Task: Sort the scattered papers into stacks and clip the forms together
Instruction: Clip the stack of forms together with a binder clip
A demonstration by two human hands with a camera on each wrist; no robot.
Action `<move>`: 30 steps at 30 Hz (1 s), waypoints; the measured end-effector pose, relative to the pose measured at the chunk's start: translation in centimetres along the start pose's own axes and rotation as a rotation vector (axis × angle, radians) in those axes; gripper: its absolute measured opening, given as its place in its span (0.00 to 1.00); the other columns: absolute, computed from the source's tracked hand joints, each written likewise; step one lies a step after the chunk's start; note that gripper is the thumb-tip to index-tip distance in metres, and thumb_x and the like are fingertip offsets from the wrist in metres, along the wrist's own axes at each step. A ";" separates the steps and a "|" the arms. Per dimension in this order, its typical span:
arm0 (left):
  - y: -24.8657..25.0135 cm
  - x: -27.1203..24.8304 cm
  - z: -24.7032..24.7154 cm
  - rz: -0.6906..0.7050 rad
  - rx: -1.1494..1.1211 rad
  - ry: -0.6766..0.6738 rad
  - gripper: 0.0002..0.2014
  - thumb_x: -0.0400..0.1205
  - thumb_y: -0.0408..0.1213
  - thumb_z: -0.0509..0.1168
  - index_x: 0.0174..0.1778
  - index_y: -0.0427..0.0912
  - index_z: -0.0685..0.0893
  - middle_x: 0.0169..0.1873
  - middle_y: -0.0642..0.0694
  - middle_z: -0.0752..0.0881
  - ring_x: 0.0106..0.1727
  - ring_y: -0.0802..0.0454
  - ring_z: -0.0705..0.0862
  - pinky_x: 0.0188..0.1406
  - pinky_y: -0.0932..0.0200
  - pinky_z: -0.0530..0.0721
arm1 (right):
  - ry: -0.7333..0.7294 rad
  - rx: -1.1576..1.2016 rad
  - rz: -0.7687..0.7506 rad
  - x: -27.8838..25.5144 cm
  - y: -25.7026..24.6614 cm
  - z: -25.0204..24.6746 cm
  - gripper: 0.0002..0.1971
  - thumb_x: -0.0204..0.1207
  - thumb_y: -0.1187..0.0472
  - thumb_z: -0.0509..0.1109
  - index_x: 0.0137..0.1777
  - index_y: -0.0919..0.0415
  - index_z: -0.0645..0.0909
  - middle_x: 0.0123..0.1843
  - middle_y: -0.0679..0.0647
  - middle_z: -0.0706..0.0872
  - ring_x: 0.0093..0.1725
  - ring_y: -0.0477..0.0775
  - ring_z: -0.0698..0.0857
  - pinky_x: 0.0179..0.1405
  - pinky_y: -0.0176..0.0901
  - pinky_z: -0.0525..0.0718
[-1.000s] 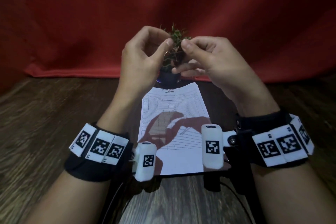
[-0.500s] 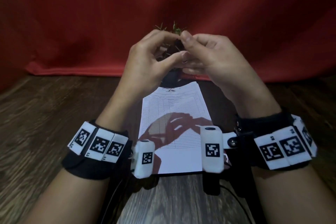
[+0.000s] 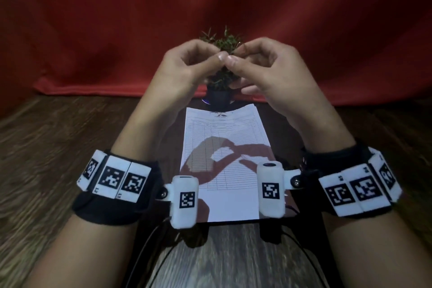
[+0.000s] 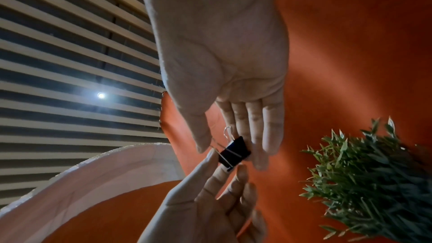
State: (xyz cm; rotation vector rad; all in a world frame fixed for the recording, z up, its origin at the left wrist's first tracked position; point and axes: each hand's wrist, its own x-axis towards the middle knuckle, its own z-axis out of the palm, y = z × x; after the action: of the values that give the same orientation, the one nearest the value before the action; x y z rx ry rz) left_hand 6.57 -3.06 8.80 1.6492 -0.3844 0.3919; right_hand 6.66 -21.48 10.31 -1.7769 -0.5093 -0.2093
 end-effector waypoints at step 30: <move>-10.3 2.8 0.1 -0.993 0.627 -0.171 0.27 0.90 0.43 0.68 0.80 0.29 0.77 0.81 0.39 0.77 0.78 0.39 0.77 0.73 0.49 0.75 | -0.715 -0.306 0.581 1.2 15.5 0.2 0.24 0.83 0.35 0.68 0.38 0.57 0.80 0.34 0.52 0.82 0.31 0.49 0.75 0.35 0.43 0.73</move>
State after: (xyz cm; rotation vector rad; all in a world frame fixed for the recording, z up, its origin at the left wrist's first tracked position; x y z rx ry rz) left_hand 13.86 -2.07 1.02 2.2499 0.5037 -0.4267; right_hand 14.62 -23.92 -2.88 -2.2044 -0.4430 0.8170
